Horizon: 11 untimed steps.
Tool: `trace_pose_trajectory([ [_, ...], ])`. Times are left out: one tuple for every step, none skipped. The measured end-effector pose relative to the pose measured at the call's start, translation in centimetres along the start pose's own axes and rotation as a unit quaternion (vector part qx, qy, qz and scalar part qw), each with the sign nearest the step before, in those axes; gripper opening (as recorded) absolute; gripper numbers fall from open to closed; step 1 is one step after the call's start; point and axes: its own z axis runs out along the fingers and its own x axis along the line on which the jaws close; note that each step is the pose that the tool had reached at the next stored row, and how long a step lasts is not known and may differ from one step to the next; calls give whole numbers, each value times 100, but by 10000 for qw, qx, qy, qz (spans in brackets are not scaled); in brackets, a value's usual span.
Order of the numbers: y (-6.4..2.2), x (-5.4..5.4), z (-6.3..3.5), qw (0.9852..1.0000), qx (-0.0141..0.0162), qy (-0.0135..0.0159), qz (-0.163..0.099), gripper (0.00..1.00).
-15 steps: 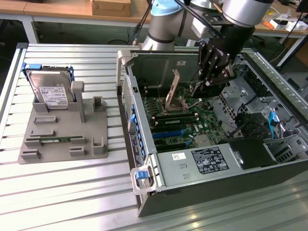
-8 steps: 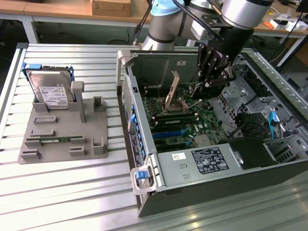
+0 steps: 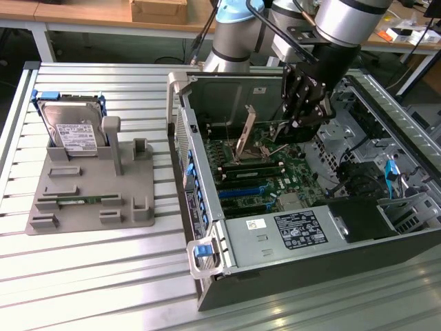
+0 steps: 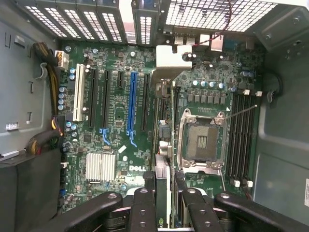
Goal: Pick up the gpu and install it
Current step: 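Insert the gpu into the slot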
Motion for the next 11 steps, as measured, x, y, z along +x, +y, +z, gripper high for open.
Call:
trace_pose_trajectory([
  [0, 0, 11, 10000, 0, 0, -2, 26],
  [-1, 1, 18, 10000, 0, 0, -4, 26],
  [-1, 1, 27, 10000, 0, 0, -5, 26],
  [-1, 1, 39, 10000, 0, 0, -8, 26],
  [-1, 2, 46, 10000, 0, 0, -9, 26],
  [-2, 2, 58, 10000, 0, 1, -11, 26],
  [-2, 2, 65, 10000, 0, 0, -13, 26],
  [-2, 2, 72, 10000, 0, 0, -14, 26],
  [-3, 3, 80, 10000, 0, 0, -16, 26],
  [-3, 3, 91, 10000, 0, 0, -18, 26],
  [-3, 3, 96, 10000, 0, 1, -19, 26],
])
